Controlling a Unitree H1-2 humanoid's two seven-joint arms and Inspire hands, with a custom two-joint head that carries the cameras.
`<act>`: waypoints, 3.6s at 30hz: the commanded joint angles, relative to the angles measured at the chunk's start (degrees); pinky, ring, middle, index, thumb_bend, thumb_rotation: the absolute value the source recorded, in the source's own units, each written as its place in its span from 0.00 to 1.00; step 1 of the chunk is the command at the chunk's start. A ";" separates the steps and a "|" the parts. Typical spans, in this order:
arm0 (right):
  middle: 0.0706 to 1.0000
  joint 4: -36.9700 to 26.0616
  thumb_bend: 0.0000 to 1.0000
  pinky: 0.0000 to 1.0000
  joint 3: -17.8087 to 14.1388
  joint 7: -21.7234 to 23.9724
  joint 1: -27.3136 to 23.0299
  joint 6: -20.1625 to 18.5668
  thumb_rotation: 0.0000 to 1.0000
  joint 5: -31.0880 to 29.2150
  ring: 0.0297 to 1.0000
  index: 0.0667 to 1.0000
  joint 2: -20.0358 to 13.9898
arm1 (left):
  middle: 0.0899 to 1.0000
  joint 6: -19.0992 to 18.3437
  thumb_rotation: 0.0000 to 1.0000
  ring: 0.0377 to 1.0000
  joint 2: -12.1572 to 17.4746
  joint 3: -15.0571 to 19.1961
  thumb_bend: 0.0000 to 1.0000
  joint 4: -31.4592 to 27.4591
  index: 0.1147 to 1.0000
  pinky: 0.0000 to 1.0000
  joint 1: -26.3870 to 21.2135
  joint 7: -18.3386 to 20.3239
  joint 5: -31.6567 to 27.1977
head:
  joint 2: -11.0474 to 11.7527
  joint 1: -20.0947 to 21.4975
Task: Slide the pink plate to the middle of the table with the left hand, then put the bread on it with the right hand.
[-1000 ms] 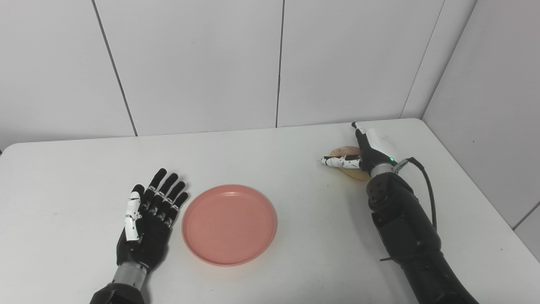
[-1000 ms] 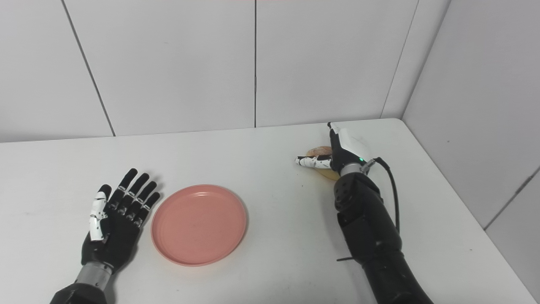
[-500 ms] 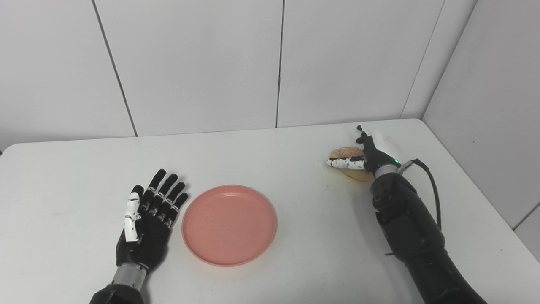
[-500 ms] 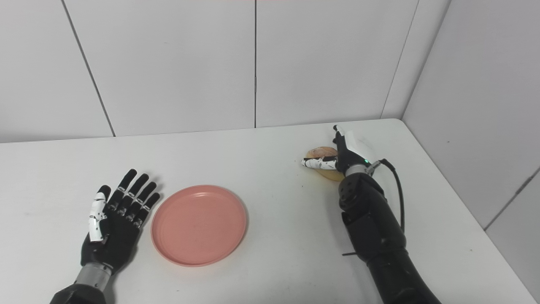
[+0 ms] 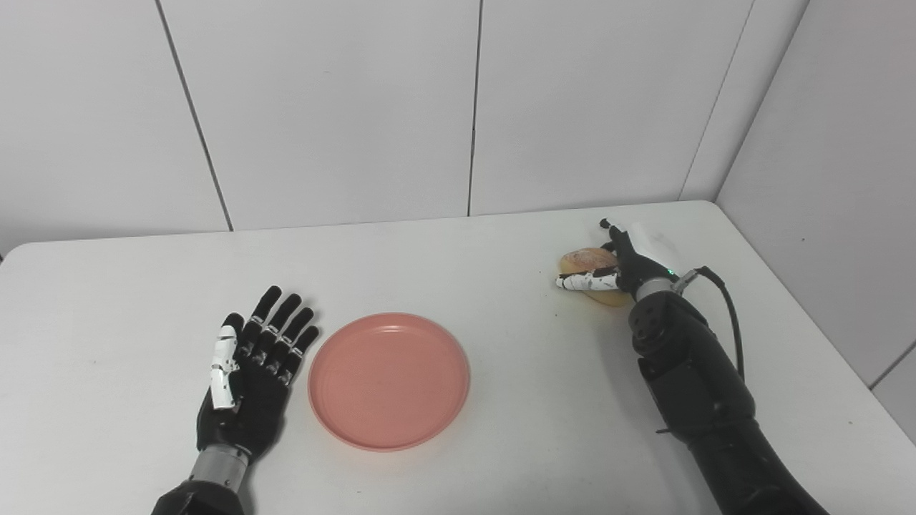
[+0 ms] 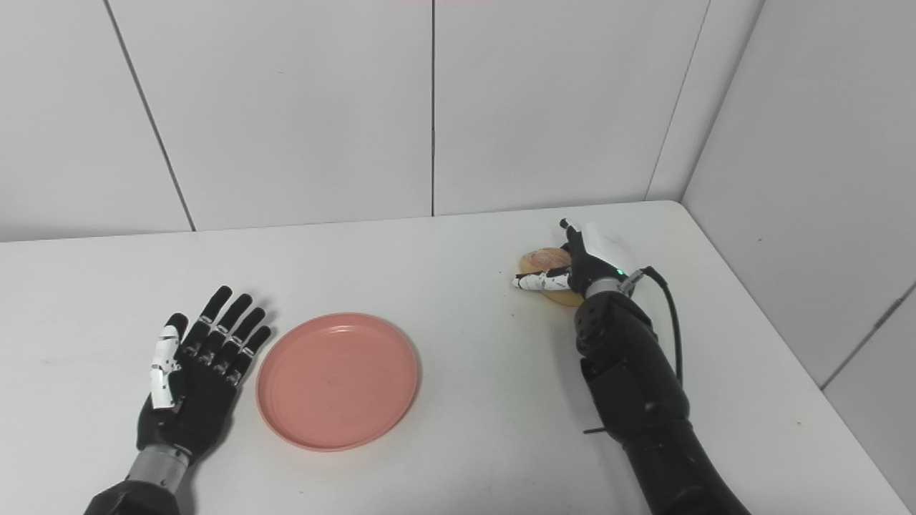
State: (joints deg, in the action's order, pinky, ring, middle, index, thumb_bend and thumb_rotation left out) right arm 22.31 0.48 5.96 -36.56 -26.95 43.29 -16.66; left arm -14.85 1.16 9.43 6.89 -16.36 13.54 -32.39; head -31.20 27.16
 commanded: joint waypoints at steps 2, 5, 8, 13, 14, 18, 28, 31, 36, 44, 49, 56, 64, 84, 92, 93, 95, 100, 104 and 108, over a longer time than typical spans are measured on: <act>0.75 -0.11 0.93 0.55 -0.43 1.35 -3.07 0.04 0.41 1.78 0.69 0.89 -1.63 | 0.89 -2.63 1.00 0.89 0.08 -0.21 0.34 1.66 0.88 0.92 2.12 -1.51 0.94 | -0.06 -0.07; 0.69 0.94 0.92 0.50 -0.57 3.13 -3.61 0.03 0.40 3.61 0.63 0.75 -1.61 | 0.88 -2.27 1.00 0.89 0.22 -0.40 0.34 1.91 0.87 0.91 2.09 -1.29 1.20 | -0.10 -0.19; 0.60 1.34 0.89 0.44 -0.61 4.35 -3.82 0.03 0.37 4.97 0.55 0.63 -1.65 | 0.89 -2.27 1.00 0.89 0.20 -0.38 0.34 1.99 0.88 0.92 2.07 -1.25 1.05 | -0.11 -0.24; 0.60 1.62 0.82 0.46 0.51 2.86 -3.79 0.06 0.27 6.20 0.55 0.63 -2.11 | 0.89 -2.14 1.00 0.89 0.12 -0.45 0.34 2.01 0.88 0.92 2.07 -1.16 0.98 | -0.14 -0.31; 0.57 1.69 0.80 0.44 0.76 2.49 -3.79 0.06 0.25 6.29 0.52 0.60 -2.21 | 0.89 -2.10 1.00 0.89 0.13 -0.49 0.34 1.99 0.88 0.92 2.07 -1.16 1.06 | -0.16 -0.34; 0.50 1.50 0.57 0.37 1.32 1.92 -3.71 0.06 0.16 6.50 0.44 0.48 -2.35 | 0.88 -1.95 1.00 0.89 0.08 -0.54 0.35 2.03 0.88 0.92 2.06 -1.28 1.16 | -0.16 -0.42; 0.45 -2.51 0.53 0.28 1.63 1.29 -3.19 0.04 0.00 7.16 0.36 0.44 -1.95 | 0.89 -2.11 1.00 0.89 -0.07 -0.66 0.35 1.70 0.87 0.92 2.10 -1.67 1.29 | -0.19 -0.65; 0.44 -4.52 0.53 0.27 1.80 1.04 -2.93 0.04 0.00 7.43 0.35 0.45 -1.90 | 0.89 -1.90 1.00 0.89 -0.05 -0.75 0.35 1.87 0.88 0.91 2.07 -1.54 1.42 | -0.15 -0.68; 0.43 -9.71 0.53 0.29 0.47 3.74 -2.64 0.05 0.00 9.53 0.36 0.46 -0.92 | 0.89 -1.77 1.00 0.89 -0.02 -0.80 0.35 2.16 0.88 0.91 2.06 -1.15 1.21 | -0.15 -1.02; 0.41 -17.87 0.52 0.29 -0.31 6.76 -2.57 0.04 0.00 11.74 0.36 0.49 0.70 | 0.89 -1.60 1.00 0.89 -0.35 -1.01 0.35 1.74 0.87 0.91 2.27 -1.48 1.53 | -0.25 -2.04; 0.41 -22.32 0.52 0.28 0.63 8.71 -2.50 0.04 0.00 13.04 0.35 0.48 1.50 | 0.89 -0.86 1.00 0.89 -0.51 -1.71 0.35 1.75 0.88 0.91 2.43 -1.31 2.20 | -0.41 -3.58; 0.40 -27.92 0.52 0.29 3.33 11.44 -2.34 0.08 0.00 12.94 0.36 0.49 2.95 | 0.88 0.34 1.00 0.88 -1.56 -2.90 0.36 0.52 0.86 0.90 3.19 -1.97 3.90 | -0.59 -7.37; 0.40 -31.62 0.52 0.28 8.27 11.08 -1.39 0.75 0.00 11.80 0.34 0.49 6.16 | 0.88 1.31 1.00 0.88 -3.82 -4.27 0.37 -1.10 0.85 0.90 3.97 -4.28 7.38 | -1.15 -12.55; 0.36 -30.72 0.52 0.22 19.24 9.23 0.60 4.07 0.00 9.59 0.28 0.50 10.50 | 0.90 6.55 1.00 0.91 -7.75 -8.21 0.40 -2.95 0.88 0.93 4.31 -10.03 18.65 | -2.96 -24.44; 0.43 -29.89 0.53 0.20 21.74 9.32 1.80 5.00 0.00 7.89 0.26 0.45 11.56 | 0.90 6.68 1.00 0.90 -8.68 -8.85 0.41 -3.35 0.88 0.92 4.13 -11.41 21.09 | -3.93 -28.01; 0.43 -29.81 0.53 0.20 21.85 9.32 1.87 5.13 0.00 7.72 0.25 0.45 11.54 | 0.90 6.82 1.00 0.90 -8.71 -8.96 0.41 -3.25 0.88 0.92 4.08 -11.45 21.32 | -3.93 -28.01; 0.40 -28.98 0.52 0.22 22.59 9.08 2.21 5.91 0.00 7.44 0.28 0.48 11.47 | 0.90 7.07 1.00 0.90 -8.76 -9.29 0.41 -3.31 0.88 0.92 4.08 -11.52 21.87 | -4.16 -28.94; 0.37 -27.73 0.52 0.24 24.25 9.26 3.03 6.55 0.00 7.67 0.31 0.50 11.44 | 0.90 6.91 1.00 0.90 -9.35 -9.41 0.42 -3.63 0.88 0.93 3.93 -12.18 22.62 | -4.51 -29.68; 0.36 -27.04 0.52 0.22 25.64 9.78 3.92 6.65 0.00 7.85 0.29 0.50 11.16 | 0.90 6.98 1.00 0.90 -9.58 -9.39 0.42 -3.57 0.88 0.92 3.76 -12.31 22.87 | -4.94 -30.01; 0.36 -26.37 0.52 0.20 26.58 9.73 4.91 7.22 0.00 7.43 0.27 0.49 10.91 | 0.89 6.89 1.00 0.89 -9.58 -9.48 0.42 -3.69 0.87 0.93 3.65 -12.39 22.91 | -5.46 -30.07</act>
State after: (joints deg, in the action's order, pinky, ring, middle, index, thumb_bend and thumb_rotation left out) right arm -2.99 27.08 16.82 -30.94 -22.01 50.60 -5.68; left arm -7.53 -7.66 0.46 2.82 -13.08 1.55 -9.93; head -36.74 -2.90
